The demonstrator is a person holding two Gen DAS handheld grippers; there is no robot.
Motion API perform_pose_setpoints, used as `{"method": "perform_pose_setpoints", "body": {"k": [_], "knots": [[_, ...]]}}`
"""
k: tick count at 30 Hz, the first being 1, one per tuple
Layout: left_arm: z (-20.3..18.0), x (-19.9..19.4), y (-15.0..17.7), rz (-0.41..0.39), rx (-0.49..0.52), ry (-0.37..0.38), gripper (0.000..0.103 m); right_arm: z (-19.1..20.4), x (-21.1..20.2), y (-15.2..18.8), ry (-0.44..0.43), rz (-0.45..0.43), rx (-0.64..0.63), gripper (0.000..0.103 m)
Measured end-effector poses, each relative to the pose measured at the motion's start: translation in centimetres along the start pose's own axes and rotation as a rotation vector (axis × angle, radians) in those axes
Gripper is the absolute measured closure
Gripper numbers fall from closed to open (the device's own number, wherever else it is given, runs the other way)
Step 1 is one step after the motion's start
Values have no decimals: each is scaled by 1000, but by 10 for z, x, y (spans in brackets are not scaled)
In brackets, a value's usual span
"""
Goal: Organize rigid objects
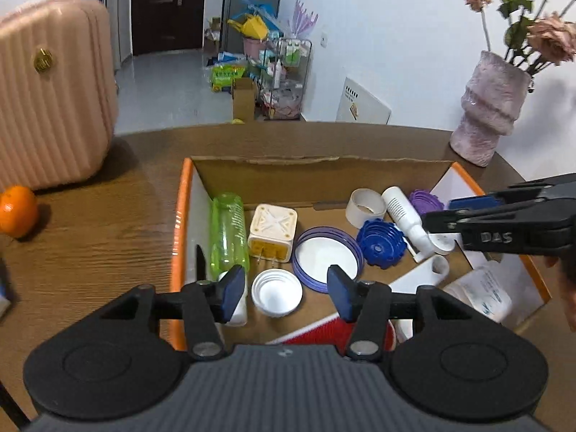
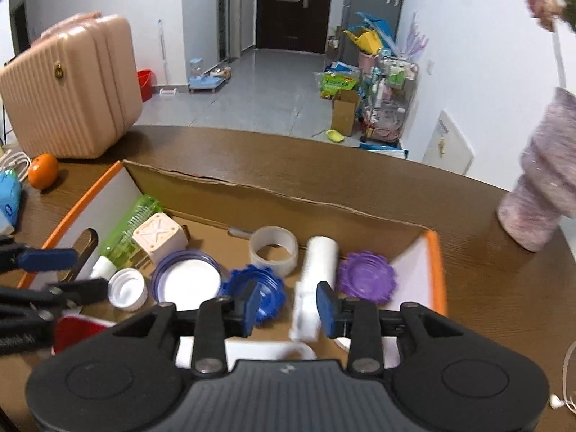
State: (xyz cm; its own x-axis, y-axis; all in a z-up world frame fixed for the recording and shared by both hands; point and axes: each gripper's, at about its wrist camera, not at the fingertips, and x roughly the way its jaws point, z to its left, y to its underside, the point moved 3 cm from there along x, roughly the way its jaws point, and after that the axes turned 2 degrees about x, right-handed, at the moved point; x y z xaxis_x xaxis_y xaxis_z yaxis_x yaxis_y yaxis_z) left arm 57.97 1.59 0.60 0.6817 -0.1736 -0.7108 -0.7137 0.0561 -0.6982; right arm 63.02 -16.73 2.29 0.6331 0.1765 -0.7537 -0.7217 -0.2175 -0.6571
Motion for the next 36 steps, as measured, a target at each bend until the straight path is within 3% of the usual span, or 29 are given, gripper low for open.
{"method": "perform_pose_setpoints", "body": {"k": [3, 6, 11, 14, 18, 20, 23, 33, 36], "knots": [[-4, -29, -1, -28, 10, -23, 46, -14, -28, 7, 13, -26, 23, 68], [-10, -63, 0, -74, 24, -7, 35, -21, -67, 24, 26, -83, 4, 60], [-23, -119, 17, -186, 47, -32, 26, -22, -132, 59, 18, -201, -4, 49], [-29, -146, 37, -287, 7, -72, 18, -19, -165, 83, 19, -315, 18, 41], [-40, -165, 77, -385, -17, -86, 13, -6, -194, 132, 54, -530, 28, 19], [-48, -177, 101, -471, -9, -110, 5, 4, -200, 159, 49, -601, 9, 16], [-58, -191, 130, -549, 10, -130, 2, 15, -204, 187, 35, -621, 28, 13], [-69, -239, 189, -585, 31, -210, 0, 37, -232, 251, 22, -577, 120, 13], [-74, -262, 214, -556, 24, -219, 0, 45, -256, 278, 31, -559, 146, 13]]}}
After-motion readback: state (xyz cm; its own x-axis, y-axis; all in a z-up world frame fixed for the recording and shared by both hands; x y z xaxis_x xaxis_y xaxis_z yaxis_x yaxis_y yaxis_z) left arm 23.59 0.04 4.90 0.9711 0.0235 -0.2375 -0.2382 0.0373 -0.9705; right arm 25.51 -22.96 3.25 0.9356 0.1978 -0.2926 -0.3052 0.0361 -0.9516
